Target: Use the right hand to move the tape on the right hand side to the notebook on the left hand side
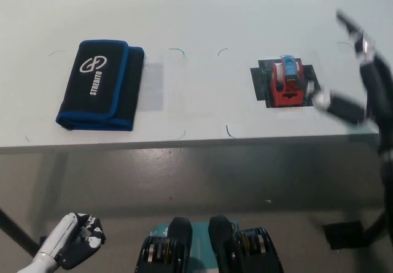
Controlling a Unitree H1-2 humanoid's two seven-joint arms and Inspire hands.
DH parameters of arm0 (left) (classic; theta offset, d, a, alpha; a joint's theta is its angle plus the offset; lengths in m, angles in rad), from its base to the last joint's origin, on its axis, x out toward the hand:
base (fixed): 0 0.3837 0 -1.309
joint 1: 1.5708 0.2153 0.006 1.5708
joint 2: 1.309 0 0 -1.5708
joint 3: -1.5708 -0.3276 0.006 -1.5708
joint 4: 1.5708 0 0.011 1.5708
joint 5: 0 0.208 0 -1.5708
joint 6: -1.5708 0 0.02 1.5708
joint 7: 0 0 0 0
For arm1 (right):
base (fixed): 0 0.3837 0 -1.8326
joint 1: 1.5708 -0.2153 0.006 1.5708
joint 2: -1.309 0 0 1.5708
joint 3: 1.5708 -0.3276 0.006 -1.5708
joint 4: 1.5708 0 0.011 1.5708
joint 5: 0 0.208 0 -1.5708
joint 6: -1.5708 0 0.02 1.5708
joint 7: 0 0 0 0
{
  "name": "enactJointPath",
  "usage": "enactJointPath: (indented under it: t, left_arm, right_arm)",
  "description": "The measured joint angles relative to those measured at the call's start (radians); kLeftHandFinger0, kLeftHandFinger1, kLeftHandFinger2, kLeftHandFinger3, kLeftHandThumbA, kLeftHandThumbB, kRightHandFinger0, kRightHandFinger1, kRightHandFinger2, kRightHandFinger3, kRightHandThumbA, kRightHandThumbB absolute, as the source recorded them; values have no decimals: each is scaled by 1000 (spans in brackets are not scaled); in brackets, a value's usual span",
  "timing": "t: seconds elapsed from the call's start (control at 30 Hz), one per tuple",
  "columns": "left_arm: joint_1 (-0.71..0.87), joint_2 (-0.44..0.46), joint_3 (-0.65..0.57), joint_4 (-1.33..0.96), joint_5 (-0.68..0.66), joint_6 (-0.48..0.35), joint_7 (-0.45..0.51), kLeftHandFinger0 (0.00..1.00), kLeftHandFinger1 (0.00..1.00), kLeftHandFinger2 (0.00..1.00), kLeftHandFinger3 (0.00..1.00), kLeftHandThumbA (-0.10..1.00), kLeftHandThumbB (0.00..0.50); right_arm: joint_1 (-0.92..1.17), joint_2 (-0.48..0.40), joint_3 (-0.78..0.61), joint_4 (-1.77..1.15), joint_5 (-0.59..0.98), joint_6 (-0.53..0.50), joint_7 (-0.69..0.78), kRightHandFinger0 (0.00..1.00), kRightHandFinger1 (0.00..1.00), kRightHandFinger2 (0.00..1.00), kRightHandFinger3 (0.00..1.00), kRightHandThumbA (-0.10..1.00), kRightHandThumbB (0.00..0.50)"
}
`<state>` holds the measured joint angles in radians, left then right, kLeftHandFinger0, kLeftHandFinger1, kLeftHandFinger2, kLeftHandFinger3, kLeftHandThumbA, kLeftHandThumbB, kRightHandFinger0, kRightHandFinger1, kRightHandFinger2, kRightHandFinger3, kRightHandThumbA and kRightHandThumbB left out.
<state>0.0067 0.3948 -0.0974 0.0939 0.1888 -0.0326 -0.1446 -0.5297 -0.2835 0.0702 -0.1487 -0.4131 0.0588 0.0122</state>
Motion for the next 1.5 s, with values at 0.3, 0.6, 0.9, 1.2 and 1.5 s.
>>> enactJointPath:
  t: [0.3, 0.6, 0.9, 1.2, 1.5]
  left_arm:
    - [8, 2, 10, 4, -2, -9, -1, 62, 171, 366, 695, 72, 182]
    - [8, 1, 10, 5, 4, -14, -1, 48, 167, 401, 707, 87, 185]
    - [10, -1, 9, 23, 5, -14, -1, 40, 148, 353, 707, 108, 192]
    - [12, -2, 11, 26, 5, -20, -1, 41, 153, 373, 700, 91, 184]
    - [24, -16, 13, 34, 3, -38, 0, 30, 128, 358, 705, 63, 184]
  right_arm:
    - [-256, -33, 0, 345, 65, -9, 69, 1000, 1000, 1000, 1000, 1000, 500]
    - [-376, -24, -41, 675, 193, -83, 144, 1000, 1000, 1000, 1000, 1000, 500]
    - [-382, 71, -201, 885, 360, -81, 199, 1000, 1000, 1000, 1000, 1000, 500]
    - [-425, 112, -331, 1079, 504, -95, 237, 1000, 1000, 1000, 1000, 1000, 487]
    - [-422, 166, -373, 1186, 595, -143, 270, 1000, 1000, 1000, 1000, 1000, 500]
